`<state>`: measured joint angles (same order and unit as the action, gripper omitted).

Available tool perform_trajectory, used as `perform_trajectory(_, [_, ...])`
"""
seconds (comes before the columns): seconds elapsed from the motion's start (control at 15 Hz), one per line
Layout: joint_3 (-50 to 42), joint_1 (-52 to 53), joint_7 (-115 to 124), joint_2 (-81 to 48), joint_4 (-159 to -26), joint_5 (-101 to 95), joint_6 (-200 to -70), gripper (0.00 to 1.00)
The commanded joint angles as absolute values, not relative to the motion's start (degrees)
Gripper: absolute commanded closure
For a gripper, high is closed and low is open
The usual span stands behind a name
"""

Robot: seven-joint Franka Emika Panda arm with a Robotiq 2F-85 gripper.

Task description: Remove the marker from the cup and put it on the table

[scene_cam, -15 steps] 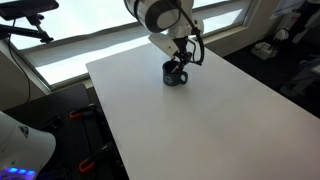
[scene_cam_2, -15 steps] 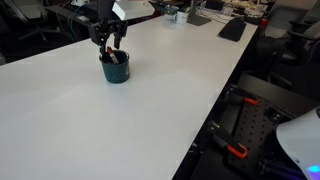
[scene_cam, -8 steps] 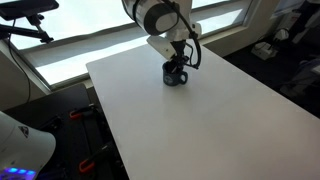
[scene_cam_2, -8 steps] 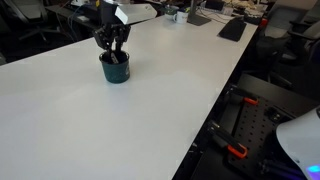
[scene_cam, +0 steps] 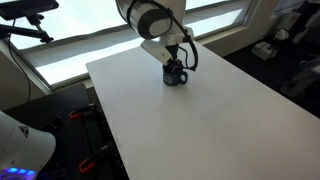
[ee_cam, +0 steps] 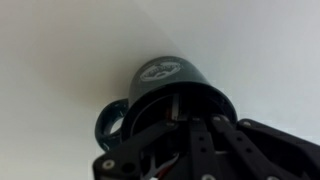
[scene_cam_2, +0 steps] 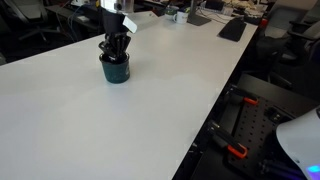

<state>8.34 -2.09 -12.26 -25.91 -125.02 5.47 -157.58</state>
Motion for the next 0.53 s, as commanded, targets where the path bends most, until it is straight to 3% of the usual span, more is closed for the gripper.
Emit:
perform_trajectory(0.0, [10.5, -4.3, -16.2, -22.8, -127.7, 6.2, -156.6, 0.99])
perform_trajectory(0.07, [10.7, -4.6, -16.7, -22.5, -127.8, 6.3, -156.4, 0.73])
perform_trajectory(0.2, [11.0, -4.9, -16.7, -21.9, -128.0, 6.5, -156.3, 0.66])
perform_trajectory(0.47, [10.3, -4.0, -15.4, -19.8, -127.9, 5.9, -155.3, 0.36])
